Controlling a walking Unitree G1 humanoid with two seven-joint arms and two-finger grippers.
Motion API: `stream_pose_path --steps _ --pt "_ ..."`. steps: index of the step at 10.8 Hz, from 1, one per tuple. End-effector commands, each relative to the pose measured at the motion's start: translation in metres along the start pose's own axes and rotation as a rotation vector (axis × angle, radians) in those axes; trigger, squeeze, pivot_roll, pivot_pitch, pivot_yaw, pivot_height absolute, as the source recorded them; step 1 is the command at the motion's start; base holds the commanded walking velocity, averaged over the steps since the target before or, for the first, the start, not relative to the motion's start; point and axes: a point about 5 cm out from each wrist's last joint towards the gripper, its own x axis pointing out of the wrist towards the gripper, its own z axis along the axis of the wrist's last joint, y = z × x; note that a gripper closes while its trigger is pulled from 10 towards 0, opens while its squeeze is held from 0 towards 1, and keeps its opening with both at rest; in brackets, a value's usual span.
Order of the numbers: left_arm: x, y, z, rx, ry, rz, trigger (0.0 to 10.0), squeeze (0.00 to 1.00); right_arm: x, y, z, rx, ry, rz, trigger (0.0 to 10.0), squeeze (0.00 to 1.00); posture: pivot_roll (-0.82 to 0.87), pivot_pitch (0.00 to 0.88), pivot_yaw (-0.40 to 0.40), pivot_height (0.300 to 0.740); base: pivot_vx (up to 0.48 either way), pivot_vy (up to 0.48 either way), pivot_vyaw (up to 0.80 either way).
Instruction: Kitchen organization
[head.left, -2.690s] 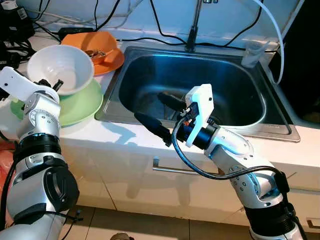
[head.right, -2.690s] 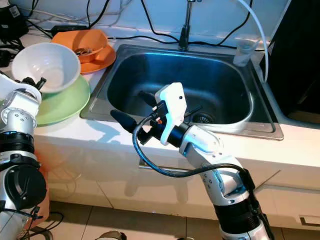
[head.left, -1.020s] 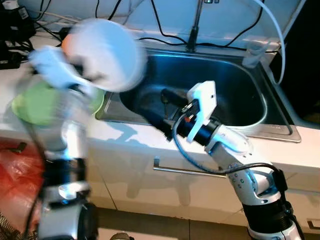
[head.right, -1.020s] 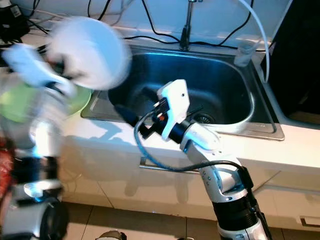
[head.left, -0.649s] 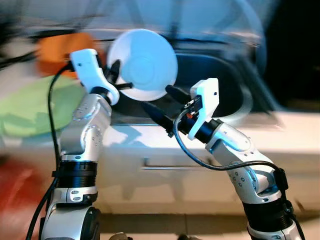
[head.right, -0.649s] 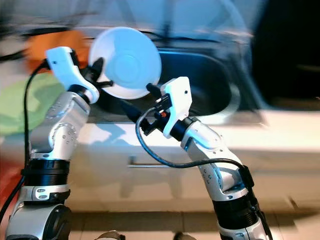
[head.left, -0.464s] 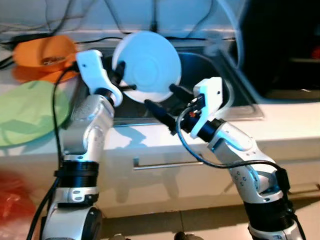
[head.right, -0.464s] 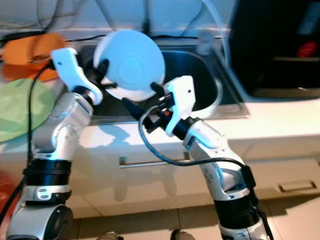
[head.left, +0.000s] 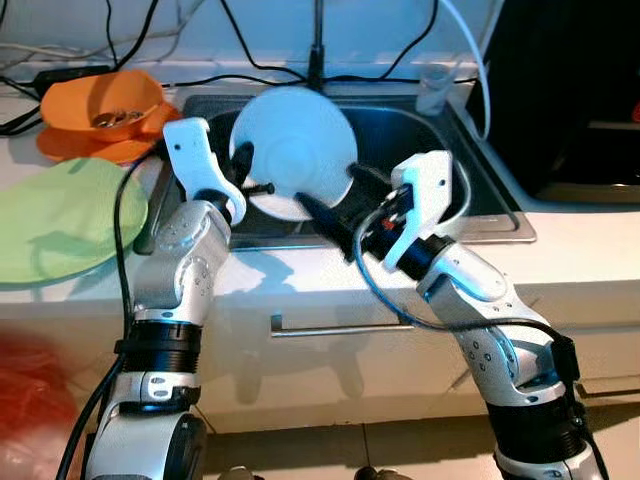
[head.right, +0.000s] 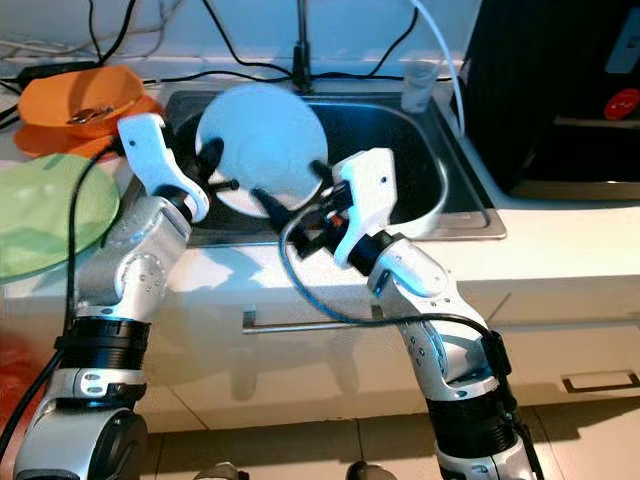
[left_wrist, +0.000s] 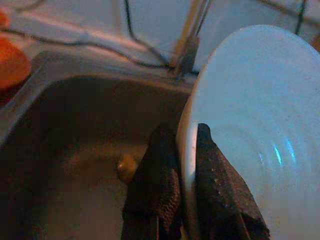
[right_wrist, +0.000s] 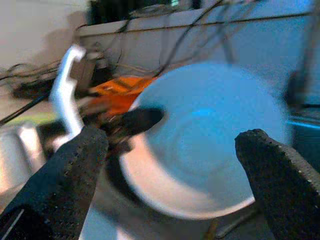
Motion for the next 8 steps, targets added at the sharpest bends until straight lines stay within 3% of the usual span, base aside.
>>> stream_pose_path --steps 1,3,8 --pt "0.003 -0.003 0.007 0.006 -0.033 -0.022 0.0 0.0 -0.003 -0.012 0.009 -0.026 -0.043 -0.096 10.0 0.0 0.03 0.049 0.029 0.74 0.0 0.0 0.0" --pt "0.003 -0.005 0.0 0.005 -0.016 -0.031 0.0 0.0 -0.006 -0.019 0.007 -0.015 -0.041 -0.143 10.0 0.0 0.03 0.051 0.035 0.74 0.0 0.0 0.0" --pt "0.006 -0.015 -0.009 0.012 -0.004 -0.064 0.0 0.0 -0.008 -0.018 0.005 -0.008 -0.036 -0.163 10.0 0.0 0.03 0.046 0.042 0.74 0.0 0.0 0.0"
